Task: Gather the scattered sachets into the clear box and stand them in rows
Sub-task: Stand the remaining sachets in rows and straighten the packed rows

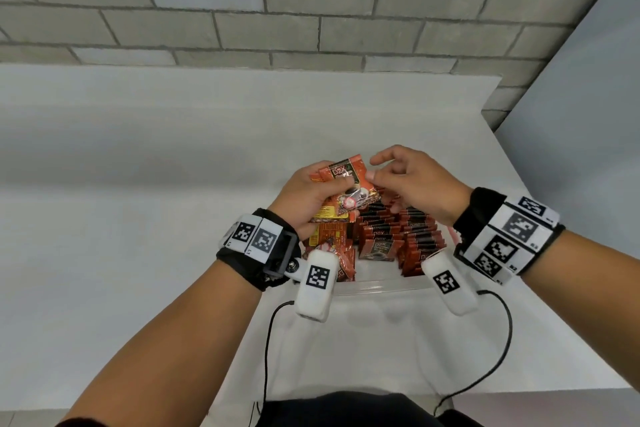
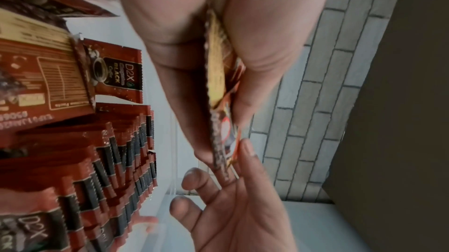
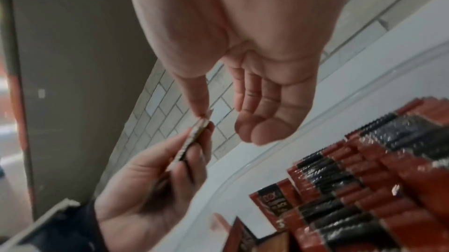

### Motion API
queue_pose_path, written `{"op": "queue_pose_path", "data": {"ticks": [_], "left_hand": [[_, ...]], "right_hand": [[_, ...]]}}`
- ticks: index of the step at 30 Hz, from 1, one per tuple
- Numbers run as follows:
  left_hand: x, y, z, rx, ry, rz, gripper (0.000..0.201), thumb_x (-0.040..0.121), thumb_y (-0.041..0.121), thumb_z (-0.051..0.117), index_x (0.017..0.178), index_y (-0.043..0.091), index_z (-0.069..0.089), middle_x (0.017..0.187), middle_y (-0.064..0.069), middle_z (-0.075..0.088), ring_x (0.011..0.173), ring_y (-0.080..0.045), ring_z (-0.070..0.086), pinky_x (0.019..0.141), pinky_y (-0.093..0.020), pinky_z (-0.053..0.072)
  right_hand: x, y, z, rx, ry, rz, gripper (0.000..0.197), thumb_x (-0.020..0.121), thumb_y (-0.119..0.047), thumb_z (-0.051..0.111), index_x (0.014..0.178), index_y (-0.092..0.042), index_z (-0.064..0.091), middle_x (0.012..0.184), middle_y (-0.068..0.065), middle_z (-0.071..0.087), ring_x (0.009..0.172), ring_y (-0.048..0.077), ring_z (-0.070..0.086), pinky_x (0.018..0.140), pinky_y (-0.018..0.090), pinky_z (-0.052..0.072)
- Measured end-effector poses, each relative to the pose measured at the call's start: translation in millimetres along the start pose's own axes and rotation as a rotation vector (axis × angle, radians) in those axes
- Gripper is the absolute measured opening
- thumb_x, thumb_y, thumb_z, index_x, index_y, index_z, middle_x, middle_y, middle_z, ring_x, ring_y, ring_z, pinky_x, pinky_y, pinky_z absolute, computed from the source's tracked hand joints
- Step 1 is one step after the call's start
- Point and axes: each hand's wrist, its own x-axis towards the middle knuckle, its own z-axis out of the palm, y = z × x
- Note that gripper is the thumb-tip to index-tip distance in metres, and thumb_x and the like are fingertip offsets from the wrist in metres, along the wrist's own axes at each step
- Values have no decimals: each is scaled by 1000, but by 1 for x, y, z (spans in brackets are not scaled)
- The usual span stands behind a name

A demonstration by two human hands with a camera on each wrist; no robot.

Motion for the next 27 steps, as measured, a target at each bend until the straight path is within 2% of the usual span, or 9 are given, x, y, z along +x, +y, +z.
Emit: {"op": "queue_pose_path", "data": {"ticks": [3,7,9,11,13,16,21,24,27], "left_hand": [[2,-4,3,35,19,48,26,78,5,68,102,2,62,88,-16,69,73,-25,68,71,-36,57],[0,-7,8,156,-21,32,44,71,13,77,110,-2,63,103,-24,68,91,-34,67,87,-45,54],[-1,-8,11,142,-46,25,37,73,12,76,107,1,66,99,-21,70,88,-32,68,83,-42,55],[-2,-11,11,80,-64,18,29,77,10,71,105,2,67,94,-16,72,81,-26,70,75,-37,57],[-1,-15,11,61,-76,33,28,82,9,70,108,0,66,97,-17,71,82,-27,70,78,-39,57],[-1,-17,12,62,-66,38,29,82,16,69,107,2,68,99,-18,71,84,-28,69,81,-41,55],[0,-13,12,176,-61,14,30,78,21,69,101,2,69,95,-18,71,77,-26,70,75,-37,57],[-2,-8,12,220,-81,11,28,76,26,68,97,8,71,93,-14,73,79,-25,71,73,-35,58],[1,-3,5,242,18,16,34,82,40,63,102,12,68,91,-9,73,78,-24,70,71,-34,57]], "right_hand": [[-5,5,2,179,-1,11,37,83,-27,70,113,-13,53,92,8,66,68,15,61,58,30,53],[-11,7,-1,116,12,-114,47,82,-20,72,124,-21,53,82,-3,69,78,13,67,69,28,55],[-11,7,-5,126,1,-140,47,81,-14,73,124,-21,54,76,-4,69,75,16,67,74,28,54],[-11,7,-9,177,-2,-139,43,82,-9,71,121,-19,57,72,-4,68,73,17,64,71,29,53],[-11,7,-13,243,-13,-127,38,82,-6,69,117,-18,60,70,-4,68,71,16,63,63,25,51],[-13,9,-16,300,-47,-110,34,84,-4,66,115,-18,61,69,-4,67,69,13,63,59,23,51],[-13,3,-22,111,-57,-114,26,88,-17,65,113,-27,63,82,-5,63,77,11,64,66,29,56],[-12,-4,-28,-16,-46,-136,13,87,-15,66,96,-25,69,77,-6,66,71,8,64,61,21,52],[-10,-5,-34,-102,-37,-119,7,86,-10,67,88,-17,67,70,-4,68,64,9,64,56,17,49]]}}
